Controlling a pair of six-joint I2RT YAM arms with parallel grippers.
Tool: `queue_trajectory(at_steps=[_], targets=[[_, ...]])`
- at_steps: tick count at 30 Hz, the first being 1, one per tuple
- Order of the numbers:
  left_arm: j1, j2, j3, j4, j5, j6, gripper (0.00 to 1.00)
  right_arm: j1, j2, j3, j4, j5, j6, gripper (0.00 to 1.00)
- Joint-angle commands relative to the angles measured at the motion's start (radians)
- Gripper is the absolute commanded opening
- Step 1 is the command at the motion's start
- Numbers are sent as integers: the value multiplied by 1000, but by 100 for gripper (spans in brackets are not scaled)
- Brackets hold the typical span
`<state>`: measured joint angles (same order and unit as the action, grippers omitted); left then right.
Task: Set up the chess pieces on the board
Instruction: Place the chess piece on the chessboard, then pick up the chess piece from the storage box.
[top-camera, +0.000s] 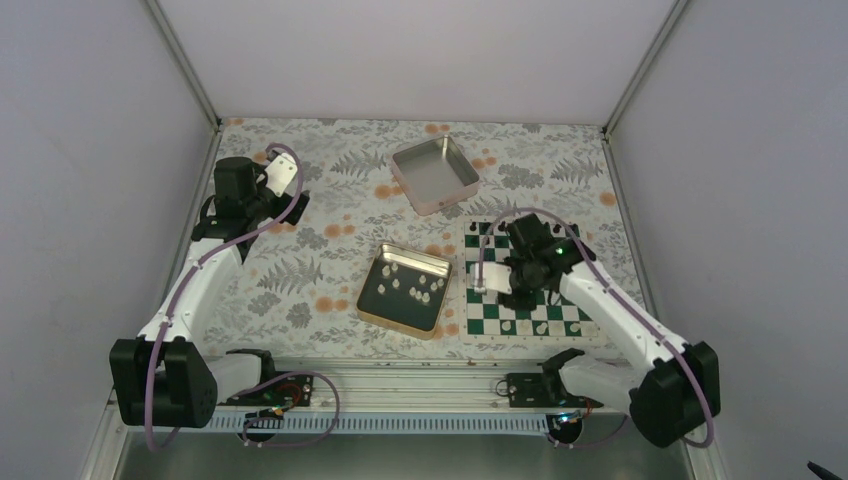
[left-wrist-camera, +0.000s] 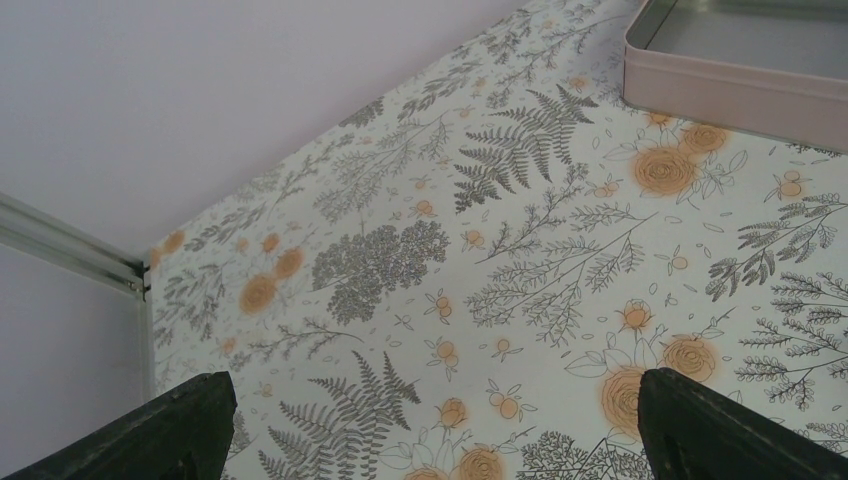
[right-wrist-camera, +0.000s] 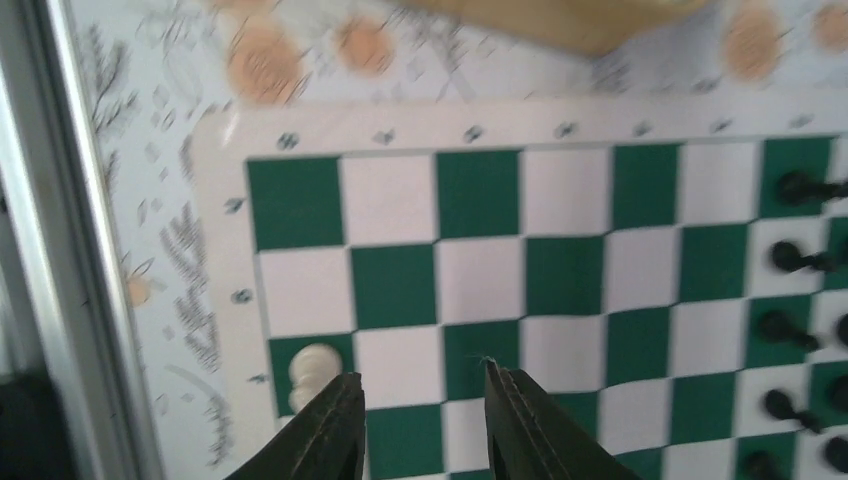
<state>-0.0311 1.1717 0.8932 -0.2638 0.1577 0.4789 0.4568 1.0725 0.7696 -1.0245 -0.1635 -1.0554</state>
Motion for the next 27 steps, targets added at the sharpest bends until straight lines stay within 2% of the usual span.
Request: queue_trajectory(at_steps=[1,10,15,22,27], targets=[[-3,4,14,5,0,-6,100,21,143,144,35,-73,5,33],[-3,-9,-3,17,-5,-14,100,236,434,421,206,-123,116,33],[-3,-5,-2,20,0,-16,100,340,557,488,317,-131,134,32],[-3,-13,-12,30,-4,-19,100,367,723,539,469,-137,150,27],[-4,-25,-23,31,-3,-20,100,376,776,553,530,-147,160,28]])
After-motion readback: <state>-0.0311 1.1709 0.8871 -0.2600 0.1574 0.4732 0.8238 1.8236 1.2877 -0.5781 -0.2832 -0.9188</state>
